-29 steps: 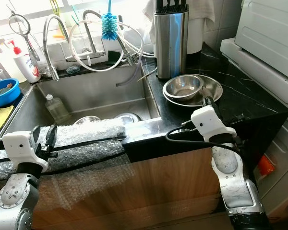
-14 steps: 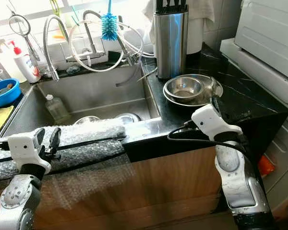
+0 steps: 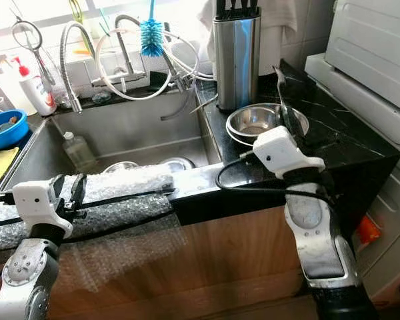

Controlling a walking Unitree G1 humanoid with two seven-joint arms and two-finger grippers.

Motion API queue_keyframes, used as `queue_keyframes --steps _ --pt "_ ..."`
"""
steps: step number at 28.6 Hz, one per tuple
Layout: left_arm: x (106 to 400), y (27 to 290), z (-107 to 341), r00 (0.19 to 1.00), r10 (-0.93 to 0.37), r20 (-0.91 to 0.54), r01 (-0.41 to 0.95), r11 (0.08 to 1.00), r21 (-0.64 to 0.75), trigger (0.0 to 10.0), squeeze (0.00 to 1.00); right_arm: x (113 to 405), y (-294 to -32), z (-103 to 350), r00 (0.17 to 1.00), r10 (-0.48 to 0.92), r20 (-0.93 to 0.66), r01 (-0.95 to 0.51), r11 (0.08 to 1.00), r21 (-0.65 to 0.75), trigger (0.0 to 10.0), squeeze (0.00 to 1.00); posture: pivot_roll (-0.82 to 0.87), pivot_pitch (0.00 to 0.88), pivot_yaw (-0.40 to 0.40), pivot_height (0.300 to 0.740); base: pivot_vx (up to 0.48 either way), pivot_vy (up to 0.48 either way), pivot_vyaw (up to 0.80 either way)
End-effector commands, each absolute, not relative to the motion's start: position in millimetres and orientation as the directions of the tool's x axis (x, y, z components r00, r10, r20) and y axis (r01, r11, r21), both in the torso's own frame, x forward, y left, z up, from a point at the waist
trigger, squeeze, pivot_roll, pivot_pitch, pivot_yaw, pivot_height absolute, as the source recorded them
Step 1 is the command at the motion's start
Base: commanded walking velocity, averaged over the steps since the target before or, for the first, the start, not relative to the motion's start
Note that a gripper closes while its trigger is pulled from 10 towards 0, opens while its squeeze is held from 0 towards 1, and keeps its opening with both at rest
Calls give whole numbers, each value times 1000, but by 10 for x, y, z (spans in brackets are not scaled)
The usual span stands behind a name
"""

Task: Kitchen organization

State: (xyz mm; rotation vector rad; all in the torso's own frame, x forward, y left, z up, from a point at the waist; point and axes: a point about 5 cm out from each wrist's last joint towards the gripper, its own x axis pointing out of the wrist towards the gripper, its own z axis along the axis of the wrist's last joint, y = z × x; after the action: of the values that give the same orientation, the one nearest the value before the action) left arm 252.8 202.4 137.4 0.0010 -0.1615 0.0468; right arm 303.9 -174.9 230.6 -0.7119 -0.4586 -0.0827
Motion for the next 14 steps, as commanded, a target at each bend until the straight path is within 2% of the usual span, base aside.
queue_keyframes --steps 1,2,6,7,8,9,12,14 --pt "2525 2064 1392 983 64 174 -65 998 -1 10000 0 3006 -1567 2535 847 156 508 189 806 -562 10000 0 -105 0 145 740 0 0 0" --pt "2524 2064 1391 983 64 174 -65 998 0 10000 0 3015 -1483 2586 835 184 518 124 855 -503 10000 0 -105 0 145 740 0 0 0" --pt "2524 2062 1391 983 64 175 -65 998 0 10000 0 3014 -1424 2611 827 210 521 78 876 -477 10000 0 -104 0 144 740 0 0 0" --pt "2526 2060 1391 982 65 176 -66 998 -1 10000 0 3007 -1283 2625 814 264 518 -3 893 -451 10000 0 -100 0 138 740 0 0 0" --pt "2528 2054 1392 981 68 179 -68 998 -3 10000 0 2973 -1045 2637 782 358 511 -154 904 -398 10000 0 -98 0 134 740 0 0 0" --pt "2528 2053 1392 981 69 180 -69 998 -4 10000 0 2955 -963 2637 768 390 507 -211 902 -376 10000 0 -98 0 134 740 0 0 0" --pt "2532 2046 1405 980 61 188 -64 998 14 10000 0 2911 -745 2462 769 480 423 -442 876 -192 10000 0 -93 0 130 740 0 0 0" --pt "2533 2044 1407 980 59 189 -64 998 16 10000 0 2897 -715 2413 767 495 409 -473 866 -160 10000 0 -91 0 128 740 0 0 0"
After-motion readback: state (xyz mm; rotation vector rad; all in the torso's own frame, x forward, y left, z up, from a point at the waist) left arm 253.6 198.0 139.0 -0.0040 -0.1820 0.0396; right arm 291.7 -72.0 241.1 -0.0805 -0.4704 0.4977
